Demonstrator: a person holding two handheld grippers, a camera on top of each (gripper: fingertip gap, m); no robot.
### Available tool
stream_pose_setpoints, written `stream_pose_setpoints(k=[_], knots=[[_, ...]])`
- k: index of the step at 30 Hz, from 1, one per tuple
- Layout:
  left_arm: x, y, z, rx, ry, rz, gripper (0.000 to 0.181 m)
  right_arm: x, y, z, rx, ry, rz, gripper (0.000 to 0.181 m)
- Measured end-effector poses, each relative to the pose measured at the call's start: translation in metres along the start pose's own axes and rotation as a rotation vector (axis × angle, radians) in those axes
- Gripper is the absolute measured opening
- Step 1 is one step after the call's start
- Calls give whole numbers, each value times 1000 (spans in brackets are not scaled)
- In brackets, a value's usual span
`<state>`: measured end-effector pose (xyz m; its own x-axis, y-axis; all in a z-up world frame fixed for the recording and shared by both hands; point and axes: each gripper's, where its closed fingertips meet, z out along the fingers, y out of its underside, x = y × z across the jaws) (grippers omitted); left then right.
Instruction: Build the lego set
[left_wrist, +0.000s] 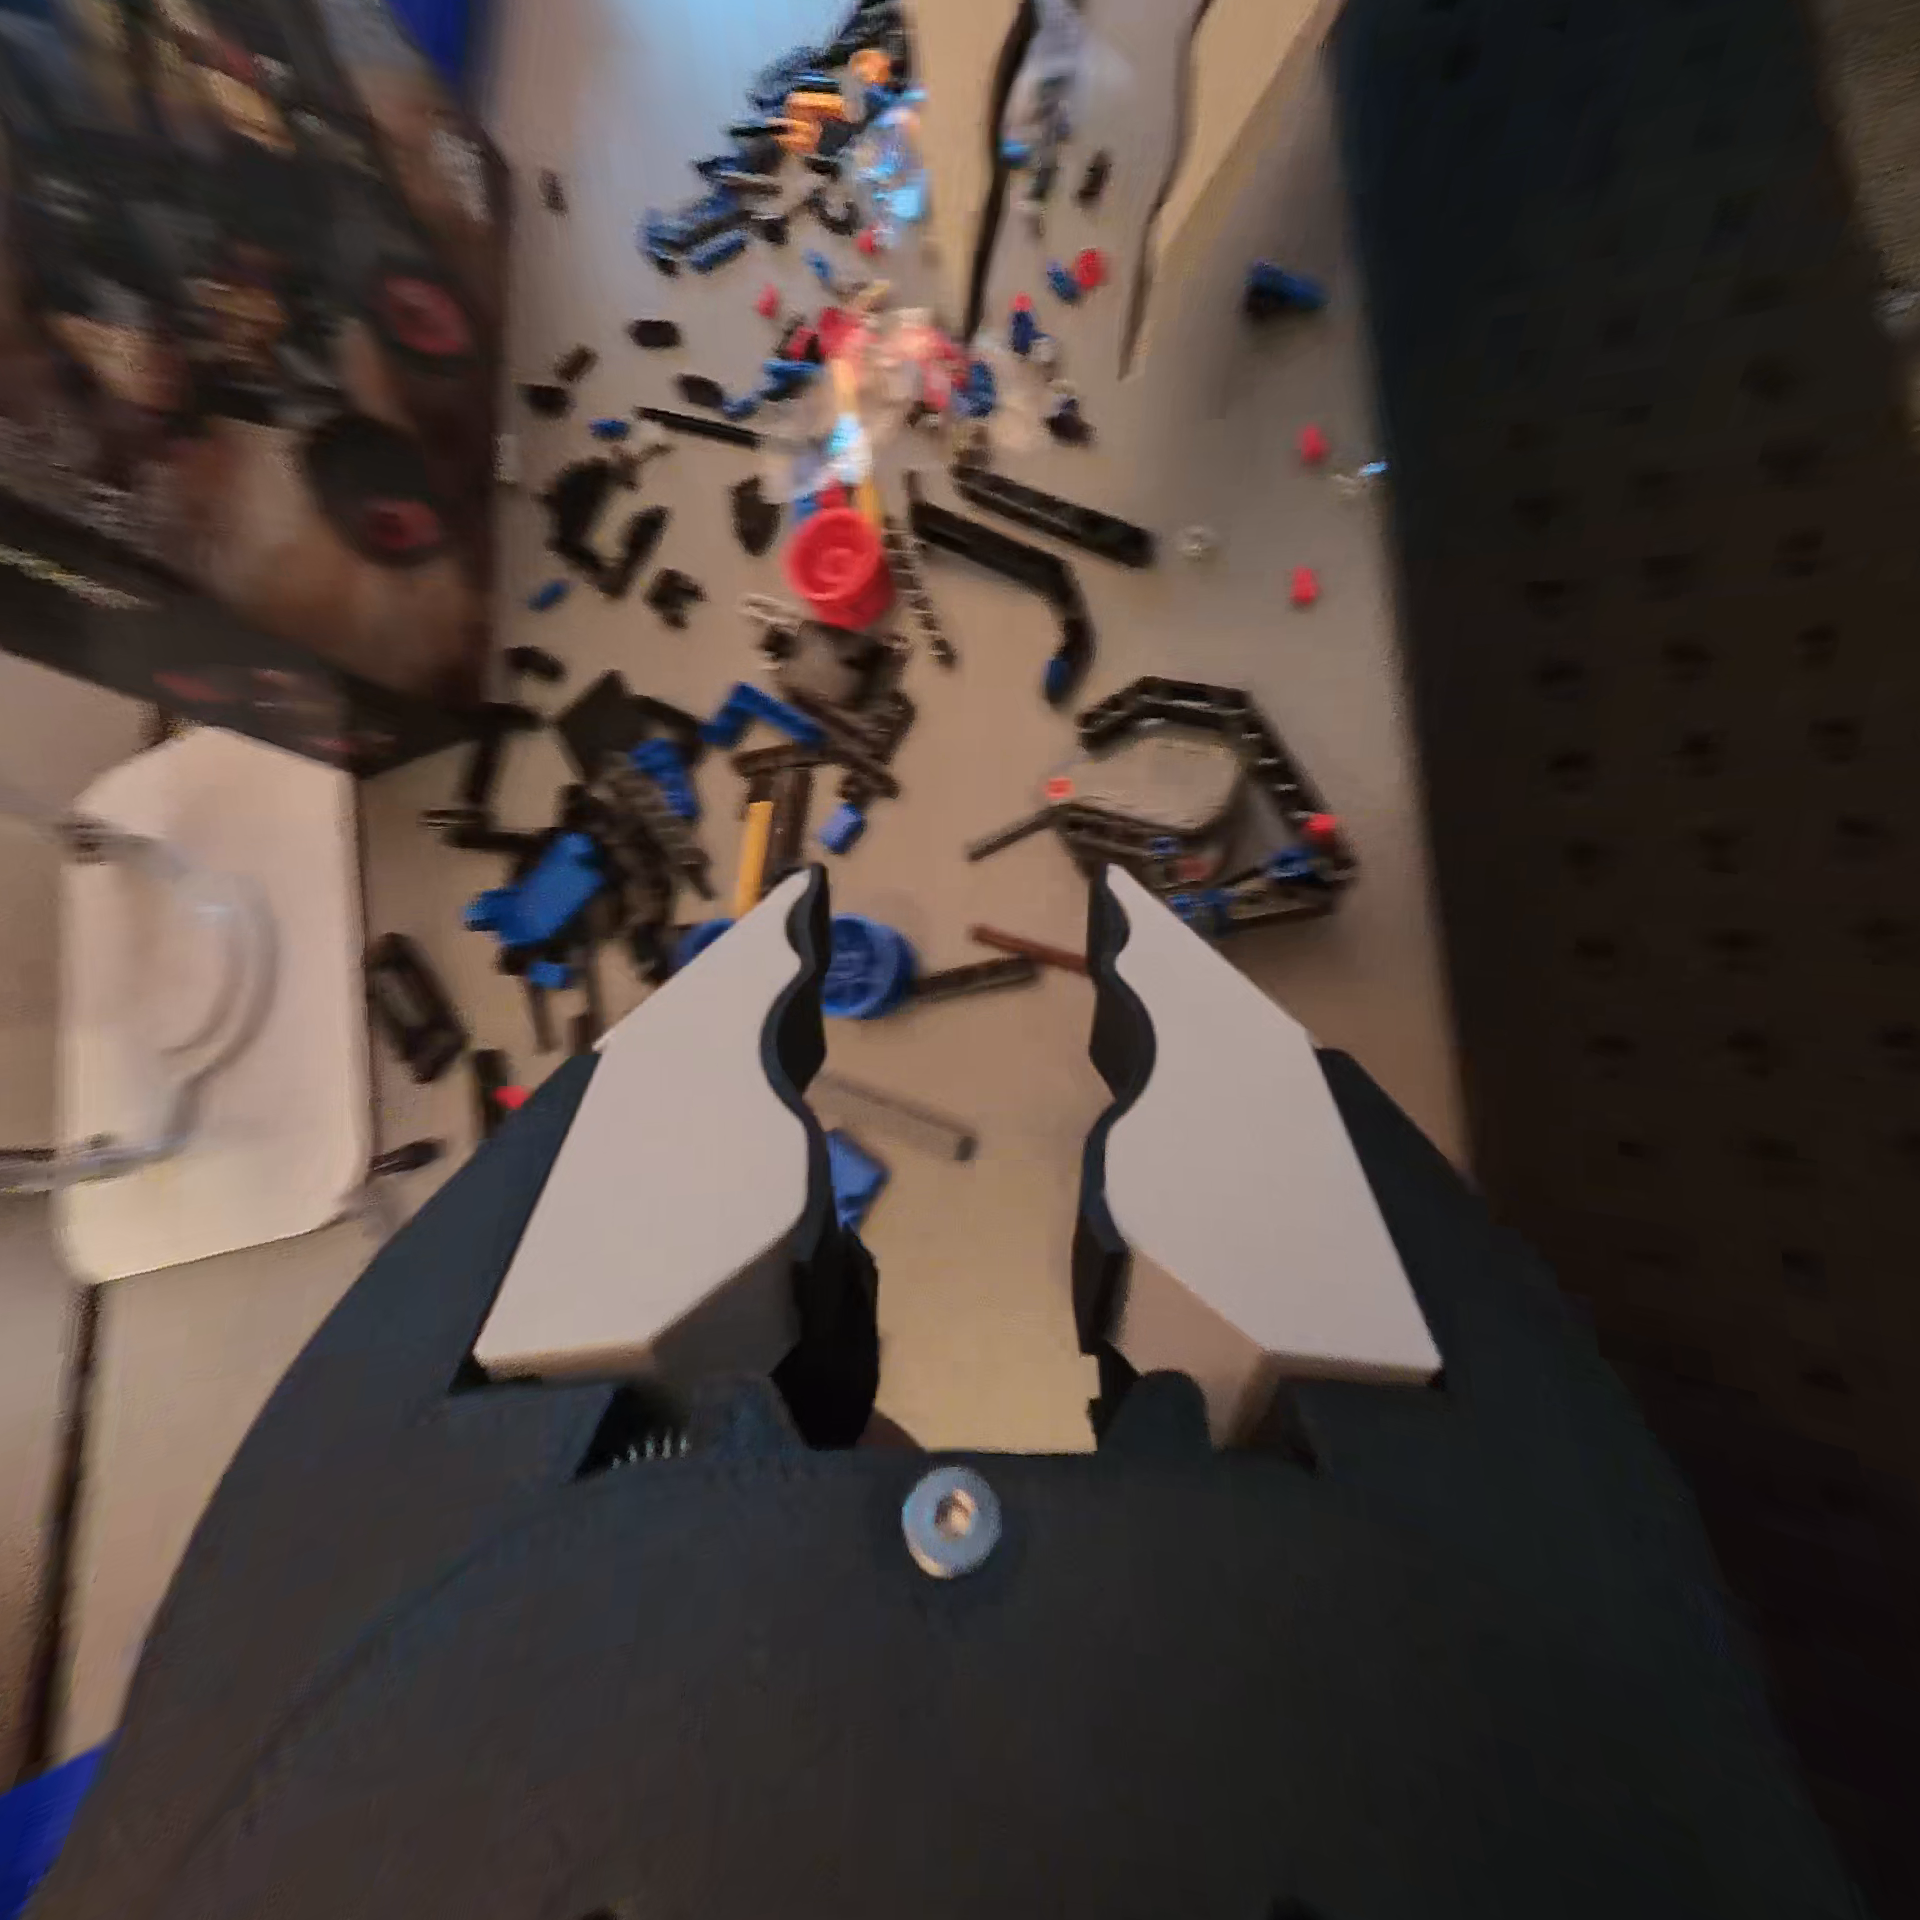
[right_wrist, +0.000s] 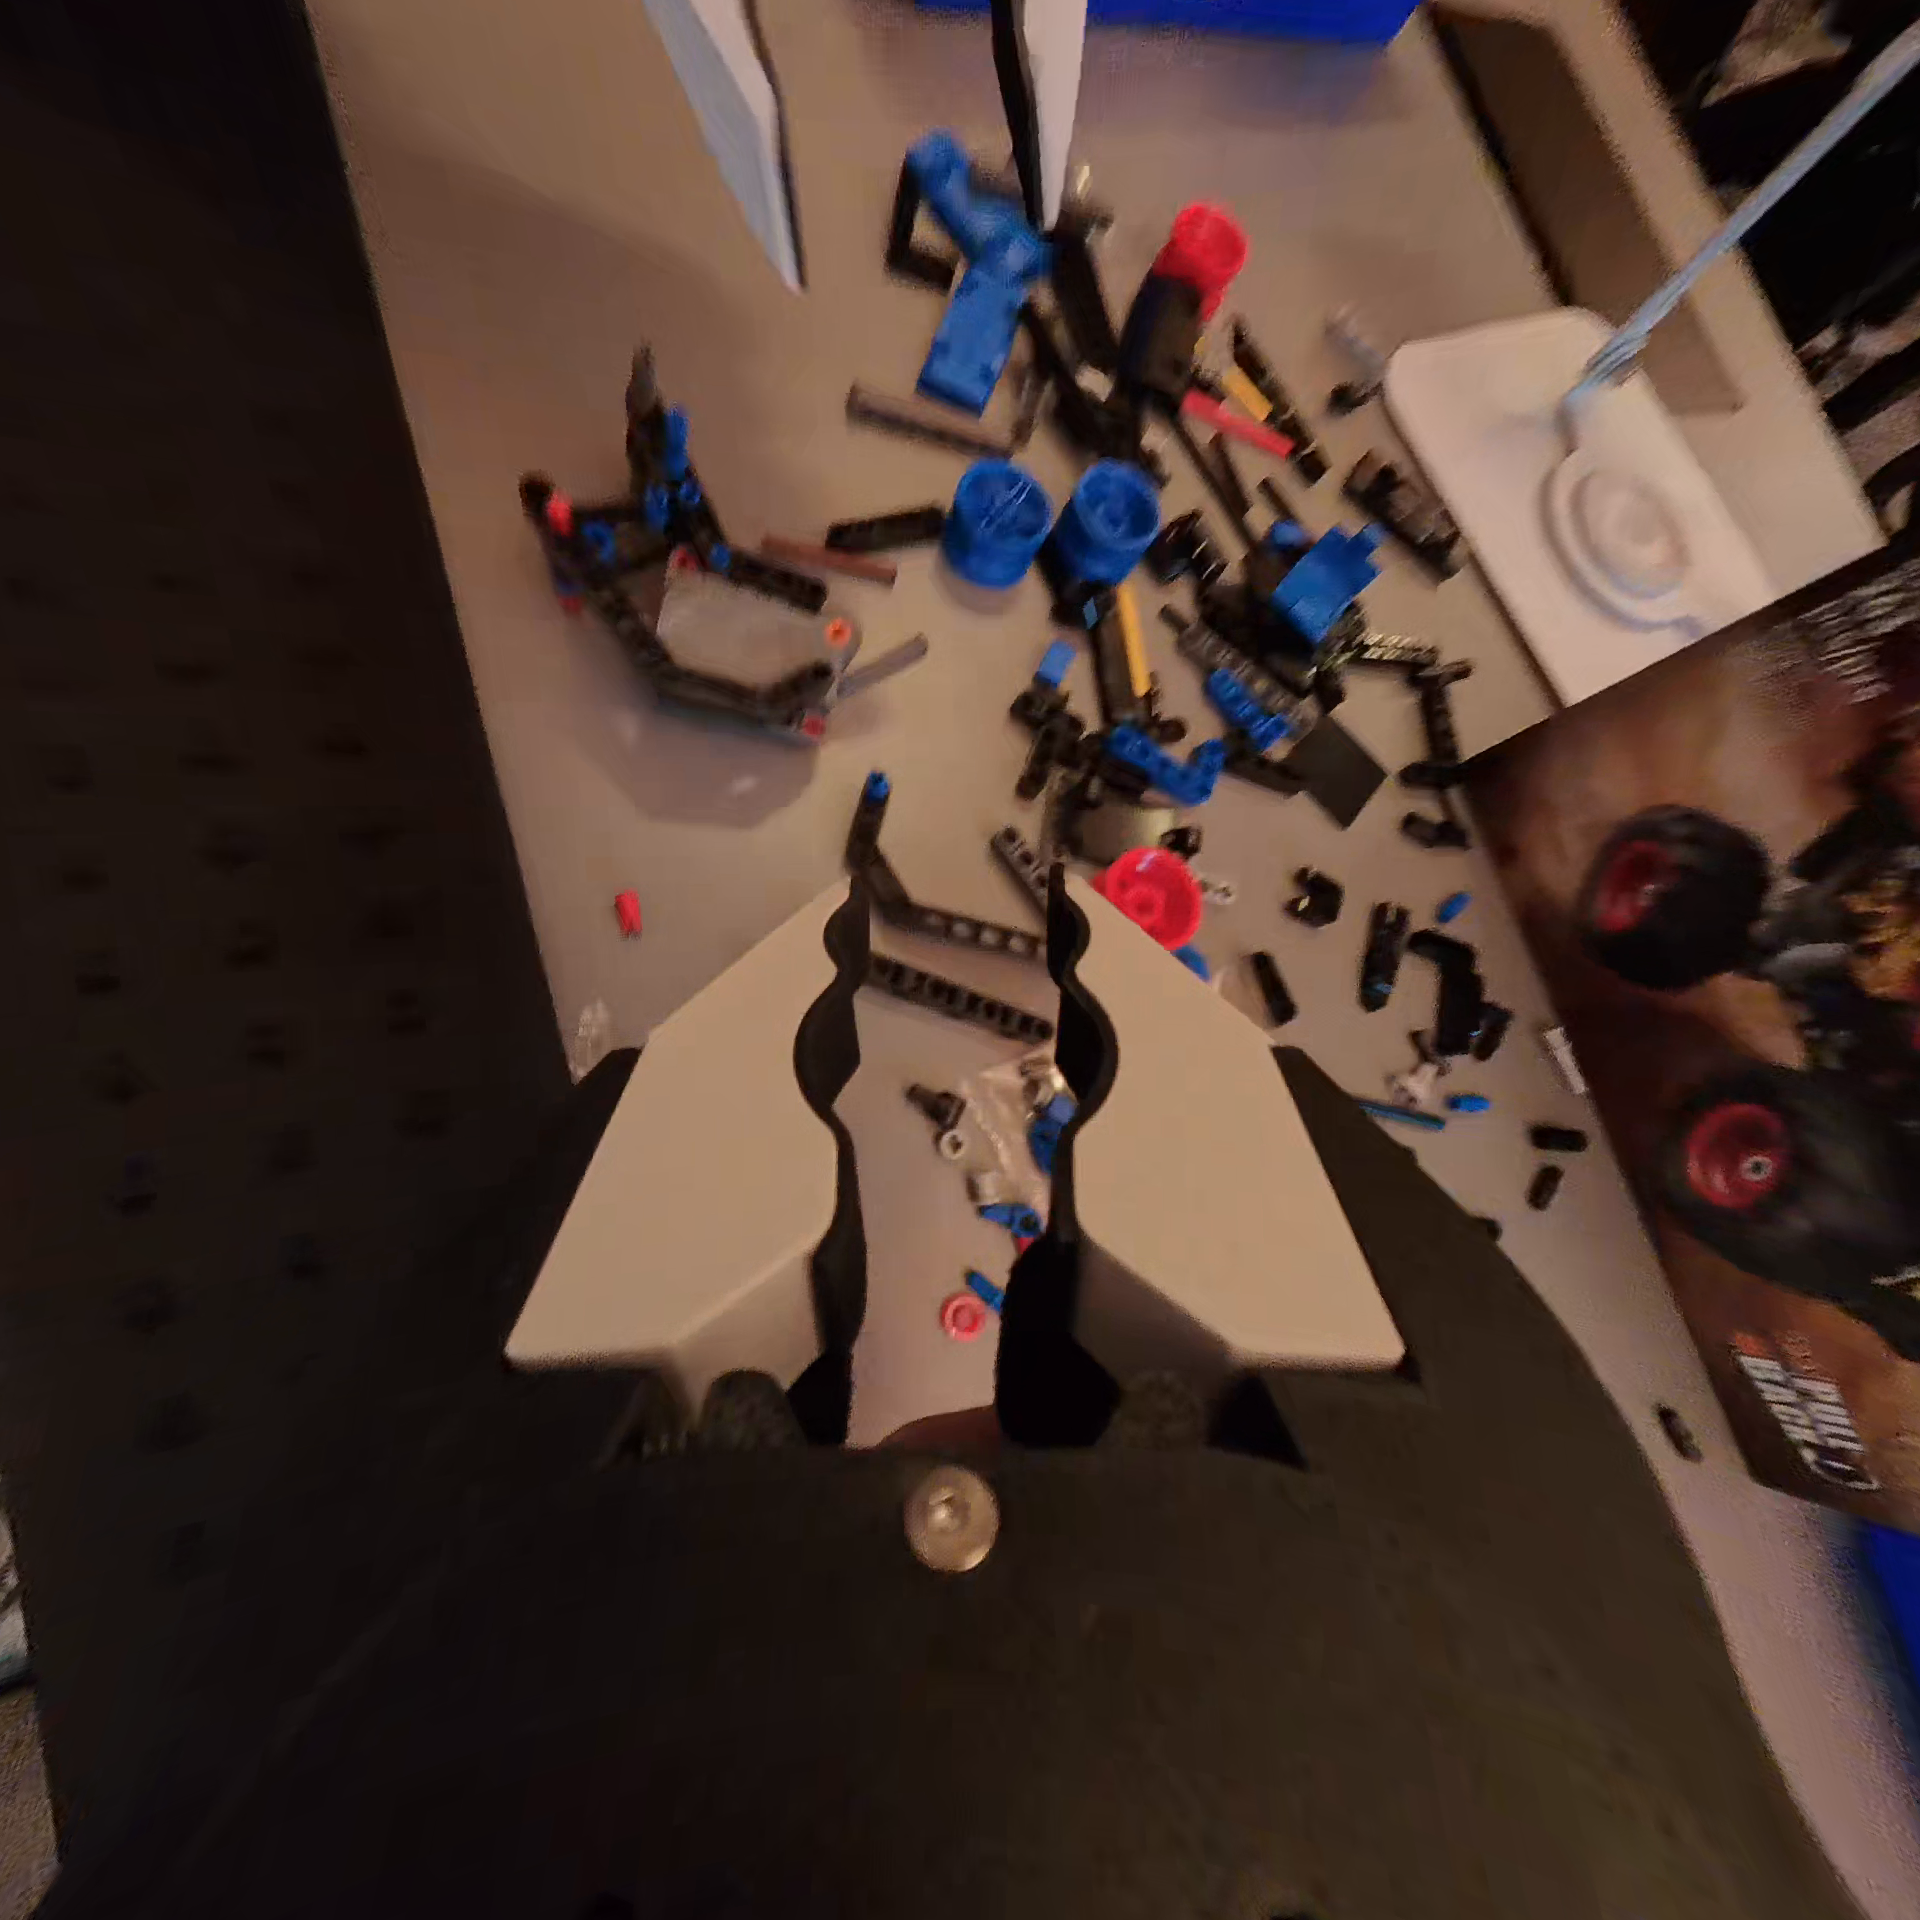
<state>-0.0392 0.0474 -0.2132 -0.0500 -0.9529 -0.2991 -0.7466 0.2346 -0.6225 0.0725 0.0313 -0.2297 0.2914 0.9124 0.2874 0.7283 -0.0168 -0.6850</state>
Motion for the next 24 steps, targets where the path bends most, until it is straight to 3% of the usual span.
stream_pose_setpoints(k=[4,8,12,16,24], knots=[[48,16,17,-54,133,-17,63,-23,18,18,-64,-58,-7,31],[67,30,27,-79,166,-53,62,-50,-14,33,68,-83,-56,26],[62,43,37,-107,119,-64,40,-65,-38,54,121,-31,-214,25],[59,46,44,-82,96,-85,15,-67,-35,71,60,5,-333,17],[39,45,40,9,40,-192,10,-50,-44,63,89,61,-331,8]])
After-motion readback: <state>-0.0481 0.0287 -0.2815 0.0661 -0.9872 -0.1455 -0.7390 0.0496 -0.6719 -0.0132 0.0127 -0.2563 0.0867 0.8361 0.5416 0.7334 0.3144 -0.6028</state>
